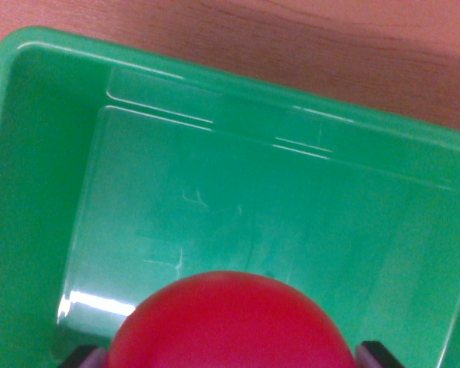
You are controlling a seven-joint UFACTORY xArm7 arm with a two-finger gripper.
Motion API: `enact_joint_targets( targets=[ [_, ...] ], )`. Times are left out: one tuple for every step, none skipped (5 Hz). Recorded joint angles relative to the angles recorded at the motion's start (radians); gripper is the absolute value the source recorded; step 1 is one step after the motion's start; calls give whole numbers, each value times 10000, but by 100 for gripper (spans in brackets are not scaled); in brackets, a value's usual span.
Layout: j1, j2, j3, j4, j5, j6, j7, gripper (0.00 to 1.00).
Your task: Pick fruit
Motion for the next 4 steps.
enact_joint_targets(
  targets=[
    [3, -125, 3, 290, 3, 415, -18, 100],
    [3, -125, 3, 290, 3, 415, -18, 100],
    [5, -243, 6, 564, 6, 806, -36, 100],
    [5, -243, 6, 564, 6, 806, -36, 100]
  ],
)
